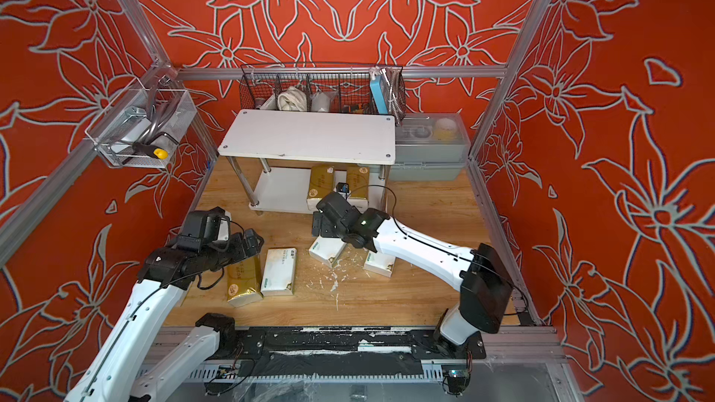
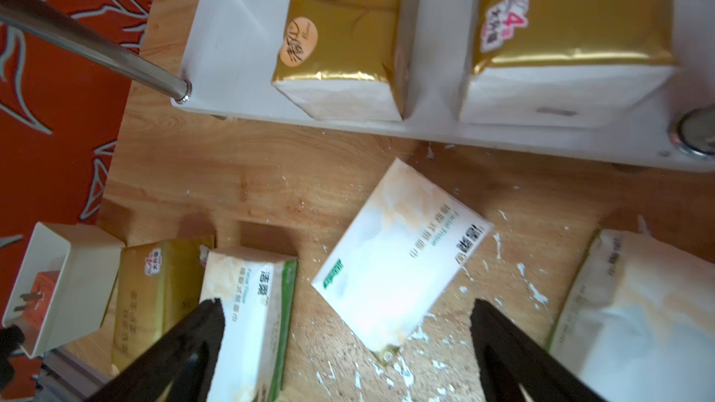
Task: Place the tissue boxes on the shelf by color
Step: Place a box of tissues on the shelf, then pick up the box of tissues from the center of the board.
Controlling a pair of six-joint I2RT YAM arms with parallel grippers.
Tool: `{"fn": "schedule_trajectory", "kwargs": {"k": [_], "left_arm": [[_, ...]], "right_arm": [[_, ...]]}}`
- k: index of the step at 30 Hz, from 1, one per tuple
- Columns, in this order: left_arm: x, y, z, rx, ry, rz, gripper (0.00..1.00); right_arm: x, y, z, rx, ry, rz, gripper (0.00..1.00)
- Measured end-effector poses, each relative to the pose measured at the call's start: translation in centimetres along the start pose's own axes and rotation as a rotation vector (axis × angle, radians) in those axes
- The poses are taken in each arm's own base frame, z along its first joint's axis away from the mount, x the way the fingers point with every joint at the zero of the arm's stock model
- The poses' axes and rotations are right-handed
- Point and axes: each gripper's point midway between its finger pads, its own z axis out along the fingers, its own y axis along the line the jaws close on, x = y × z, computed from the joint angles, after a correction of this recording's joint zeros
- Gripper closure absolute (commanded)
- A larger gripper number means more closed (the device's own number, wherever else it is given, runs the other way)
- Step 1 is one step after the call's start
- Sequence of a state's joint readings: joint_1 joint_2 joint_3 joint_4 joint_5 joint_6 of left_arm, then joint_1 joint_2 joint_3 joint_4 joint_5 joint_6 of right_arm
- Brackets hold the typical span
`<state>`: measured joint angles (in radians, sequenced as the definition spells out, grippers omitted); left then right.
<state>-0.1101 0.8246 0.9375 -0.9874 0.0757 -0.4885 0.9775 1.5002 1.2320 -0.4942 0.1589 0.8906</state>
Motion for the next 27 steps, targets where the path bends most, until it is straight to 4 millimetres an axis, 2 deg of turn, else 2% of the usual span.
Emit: {"fn": "schedule_trajectory", "kwargs": {"k": [5,9,12,18,21,27], "left_arm": [[-0.6,0.6,-0.4,-0.072,0.024,-0.030,0.02],[-0.4,1.5,0.2,-0.133,0.063,-0.073,0.01],[-0.3,2.3,1.3,-0.176,0.102,-0.123,0.02],[1.9,4.4,4.3,-0.255,0.224,-0.231,0.02],[2.8,5.4,4.8,-0.284,0.249,-0.275,0.02],[3.2,6.4,5.2,-0.325,0.253,-0.294,0.01]], "right_arm": [[2.4,-3.0,-3.3,-0.025,0.005,-0.023,0.01],[2.8,-4.4,-6.2,-0.064,-0.033,-0.022,0.01],[2.9,-5.0,-7.7,-0.084,-0.054,-0.017,0.01],[3.4,-6.1,-8.7,-0.085,-0.066,-0.014,0.01],[3.6,-6.7,-8.8,-0.070,-0.069,-0.014,0.01],[3.4,-7.0,-9.0,-0.058,-0.079,-0.011,0.01]]}}
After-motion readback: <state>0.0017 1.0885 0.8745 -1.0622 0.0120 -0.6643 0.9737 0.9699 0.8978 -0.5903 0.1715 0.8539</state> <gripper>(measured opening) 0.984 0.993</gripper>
